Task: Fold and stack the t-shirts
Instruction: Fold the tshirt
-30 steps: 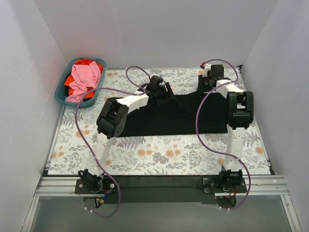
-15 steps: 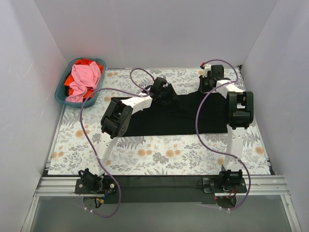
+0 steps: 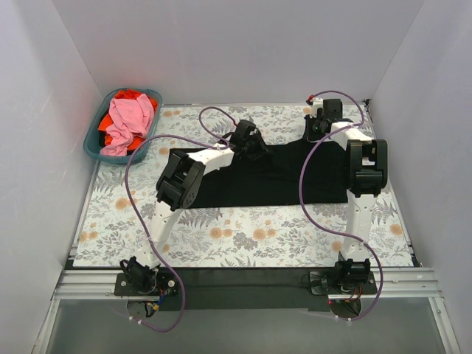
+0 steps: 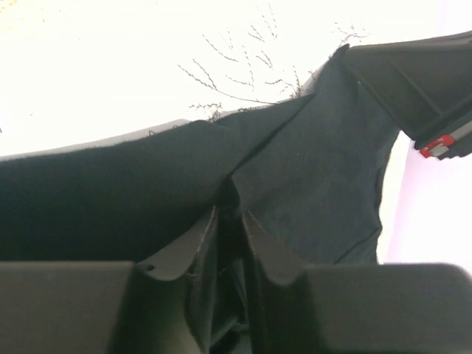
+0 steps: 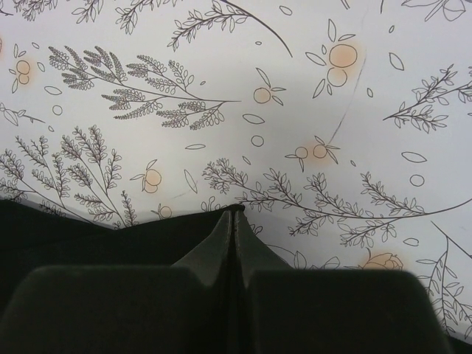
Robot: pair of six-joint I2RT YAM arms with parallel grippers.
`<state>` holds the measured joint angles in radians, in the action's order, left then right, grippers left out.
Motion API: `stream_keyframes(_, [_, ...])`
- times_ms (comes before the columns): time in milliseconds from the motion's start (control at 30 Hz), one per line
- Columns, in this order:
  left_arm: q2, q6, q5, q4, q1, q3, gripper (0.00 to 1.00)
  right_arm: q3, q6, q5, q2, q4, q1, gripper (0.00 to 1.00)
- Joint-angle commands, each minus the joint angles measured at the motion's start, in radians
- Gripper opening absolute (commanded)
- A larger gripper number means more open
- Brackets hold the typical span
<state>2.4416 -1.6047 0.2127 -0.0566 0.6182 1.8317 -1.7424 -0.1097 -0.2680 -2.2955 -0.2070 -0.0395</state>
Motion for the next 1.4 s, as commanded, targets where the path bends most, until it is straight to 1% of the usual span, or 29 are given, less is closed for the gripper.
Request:
stream_keyframes(0, [-0.012, 0.034, -0.03, 0.035, 0.011, 0.008, 0.13, -0.045, -0.002, -0.014, -0.005, 0.008, 0.004, 0.01])
stream_keyframes(67, [-0.029, 0.052, -0.038, 0.05, 0.012, 0.001, 0.08, -0.052, 0.001, -0.017, 0.004, 0.009, 0.006, 0.01])
stream_keyframes(133, [-0.039, 0.086, -0.045, 0.051, 0.014, 0.0, 0.07, -0.057, 0.004, -0.016, 0.01, 0.009, 0.006, 0.01])
stream_keyframes(200, [-0.047, 0.107, -0.052, 0.051, 0.014, 0.0, 0.03, -0.059, 0.01, -0.016, 0.022, 0.012, 0.006, 0.01])
stream_keyframes(233, [-0.05, 0.129, -0.053, 0.079, 0.014, -0.003, 0.02, -0.059, 0.013, -0.016, 0.027, 0.015, 0.007, 0.01])
stream_keyframes(300, [-0.062, 0.153, -0.053, 0.086, 0.017, -0.009, 0.0, -0.051, 0.019, -0.01, 0.041, 0.02, 0.01, 0.01])
stream_keyframes(467, [-0.092, 0.242, -0.032, 0.116, 0.025, -0.048, 0.0, -0.013, 0.038, 0.012, 0.086, 0.044, 0.018, 0.01])
stream_keyframes(1067, [-0.262, 0.442, 0.027, 0.244, 0.064, -0.229, 0.0, 0.222, 0.087, 0.075, 0.291, 0.089, 0.029, 0.01])
stream_keyframes(1300, [-0.303, 0.517, 0.043, 0.274, 0.094, -0.284, 0.0, 0.384, 0.105, 0.128, 0.378, 0.121, 0.029, 0.01])
stream_keyframes(1367, [-0.309, 0.528, 0.054, 0.294, 0.1, -0.301, 0.0, 0.418, 0.134, 0.144, 0.407, 0.144, 0.029, 0.01])
